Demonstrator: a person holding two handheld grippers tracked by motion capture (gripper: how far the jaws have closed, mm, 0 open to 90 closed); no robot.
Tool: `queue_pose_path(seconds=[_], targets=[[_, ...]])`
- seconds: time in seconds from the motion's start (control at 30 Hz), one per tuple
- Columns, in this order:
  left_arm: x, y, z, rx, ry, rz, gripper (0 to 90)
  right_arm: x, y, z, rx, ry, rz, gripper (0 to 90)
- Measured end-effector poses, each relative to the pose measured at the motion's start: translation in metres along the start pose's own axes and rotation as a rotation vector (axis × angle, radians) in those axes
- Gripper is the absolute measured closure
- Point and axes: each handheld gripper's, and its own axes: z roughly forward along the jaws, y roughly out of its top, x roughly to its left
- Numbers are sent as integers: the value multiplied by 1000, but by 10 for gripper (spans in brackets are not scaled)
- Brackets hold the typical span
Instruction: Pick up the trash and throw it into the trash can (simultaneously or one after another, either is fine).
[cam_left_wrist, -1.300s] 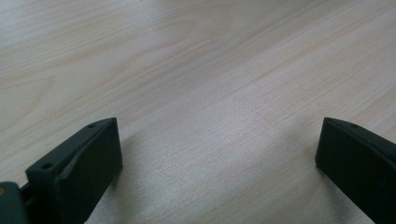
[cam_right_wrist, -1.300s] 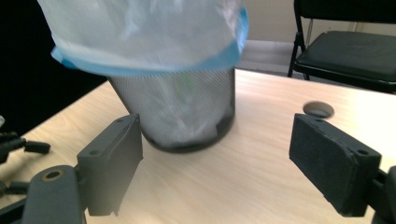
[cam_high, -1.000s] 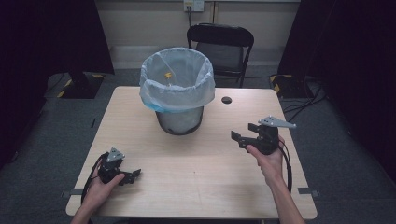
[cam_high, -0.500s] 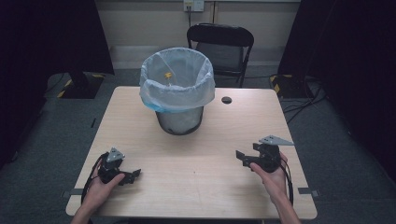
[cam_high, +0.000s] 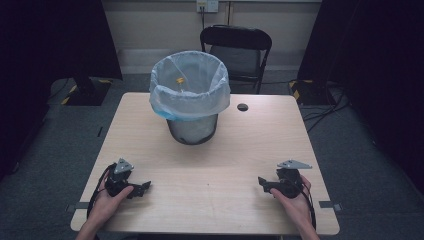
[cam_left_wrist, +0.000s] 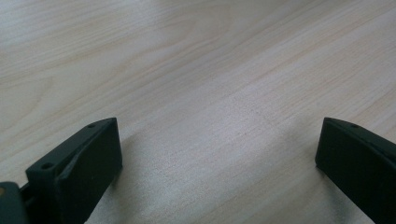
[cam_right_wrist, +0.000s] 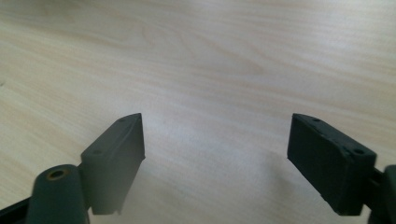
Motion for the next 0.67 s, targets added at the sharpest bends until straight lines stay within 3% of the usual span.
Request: queue_pose_path(seconds=[0.17,0.27,0.4,0.5,0.67], targets=[[0,0,0,0,0,0,0,5,-7,4,29,-19,-5,187],[0,0,0,0,1,0,0,9,-10,9,67,-67,-34,183],[0,0,0,1,2,0,0,13,-14,11,47,-93,-60,154],[0,0,0,1,2,0,0,14,-20,11,-1,-100,-63,149],[0,0,0,1,2,0,0,14,-21,11,-7,-102,-66,149]])
